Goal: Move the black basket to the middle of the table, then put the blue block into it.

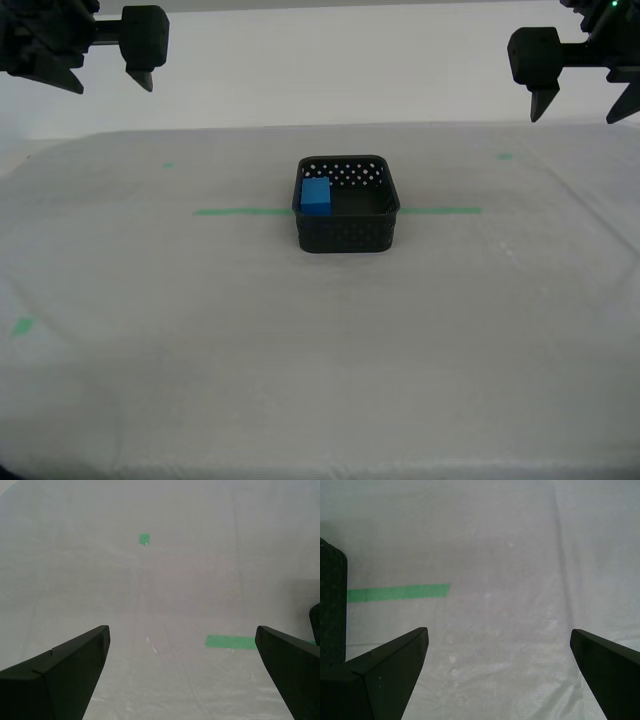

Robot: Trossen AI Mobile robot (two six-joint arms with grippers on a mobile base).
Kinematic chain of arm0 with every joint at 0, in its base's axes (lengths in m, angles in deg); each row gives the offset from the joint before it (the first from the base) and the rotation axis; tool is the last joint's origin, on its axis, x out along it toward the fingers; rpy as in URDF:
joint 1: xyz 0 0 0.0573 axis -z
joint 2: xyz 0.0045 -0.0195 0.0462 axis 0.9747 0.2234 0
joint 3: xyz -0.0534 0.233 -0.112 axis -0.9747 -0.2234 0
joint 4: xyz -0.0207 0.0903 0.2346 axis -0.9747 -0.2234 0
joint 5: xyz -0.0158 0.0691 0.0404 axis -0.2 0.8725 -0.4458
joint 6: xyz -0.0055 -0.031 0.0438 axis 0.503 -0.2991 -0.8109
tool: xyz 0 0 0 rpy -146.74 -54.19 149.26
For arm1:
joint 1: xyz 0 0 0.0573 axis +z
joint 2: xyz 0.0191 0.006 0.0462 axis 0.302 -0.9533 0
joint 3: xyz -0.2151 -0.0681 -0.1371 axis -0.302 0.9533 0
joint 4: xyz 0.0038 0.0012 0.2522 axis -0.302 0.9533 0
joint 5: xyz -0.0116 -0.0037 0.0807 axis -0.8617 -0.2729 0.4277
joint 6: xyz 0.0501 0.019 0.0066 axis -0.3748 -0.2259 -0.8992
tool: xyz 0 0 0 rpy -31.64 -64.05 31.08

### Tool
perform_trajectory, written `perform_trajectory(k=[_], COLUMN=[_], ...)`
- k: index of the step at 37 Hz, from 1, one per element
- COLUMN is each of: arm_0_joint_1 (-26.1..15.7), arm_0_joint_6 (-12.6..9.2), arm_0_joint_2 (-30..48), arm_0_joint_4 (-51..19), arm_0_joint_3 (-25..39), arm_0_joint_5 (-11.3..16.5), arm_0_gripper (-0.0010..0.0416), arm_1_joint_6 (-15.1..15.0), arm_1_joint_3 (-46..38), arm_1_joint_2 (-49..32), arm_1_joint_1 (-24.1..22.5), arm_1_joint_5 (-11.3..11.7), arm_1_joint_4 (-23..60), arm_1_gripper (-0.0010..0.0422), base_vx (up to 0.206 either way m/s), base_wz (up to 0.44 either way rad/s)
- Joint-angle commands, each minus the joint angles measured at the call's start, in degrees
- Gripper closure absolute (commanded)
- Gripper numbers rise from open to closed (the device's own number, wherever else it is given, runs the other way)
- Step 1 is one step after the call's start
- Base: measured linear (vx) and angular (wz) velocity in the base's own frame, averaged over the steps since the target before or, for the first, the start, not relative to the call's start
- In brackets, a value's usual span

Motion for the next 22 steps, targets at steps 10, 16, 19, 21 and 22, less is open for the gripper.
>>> perform_trajectory(k=[10, 16, 19, 21, 22], arm_0_joint_1=[0.02, 0.02, 0.02, 0.02, 0.02], arm_0_joint_6=[-0.07, -0.07, -0.07, -0.07, -0.07], arm_0_joint_2=[0.02, 0.02, 0.02, 0.02, 0.00], arm_0_joint_4=[0.00, 0.00, 0.00, 0.00, 0.00], arm_0_joint_3=[0.02, 0.02, 0.02, 0.02, 0.02], arm_0_joint_5=[-0.20, -0.20, -0.20, -0.20, -0.20], arm_0_gripper=[0.0007, 0.0007, 0.0007, 0.0007, 0.0007], arm_1_joint_6=[0.02, 0.04, 0.02, 0.02, 0.02], arm_1_joint_3=[-0.04, -0.04, -0.04, -0.04, -0.04], arm_1_joint_2=[0.00, 0.00, 0.00, 0.00, 0.00], arm_1_joint_1=[0.00, 0.00, 0.00, 0.00, 0.00], arm_1_joint_5=[0.22, 0.22, 0.22, 0.22, 0.22], arm_1_joint_4=[-0.07, -0.07, -0.04, -0.07, -0.04], arm_1_gripper=[0.0012, 0.0012, 0.0012, 0.0012, 0.0012], base_vx=[0.000, 0.000, 0.000, 0.000, 0.000], base_wz=[0.000, 0.000, 0.000, 0.000, 0.000])
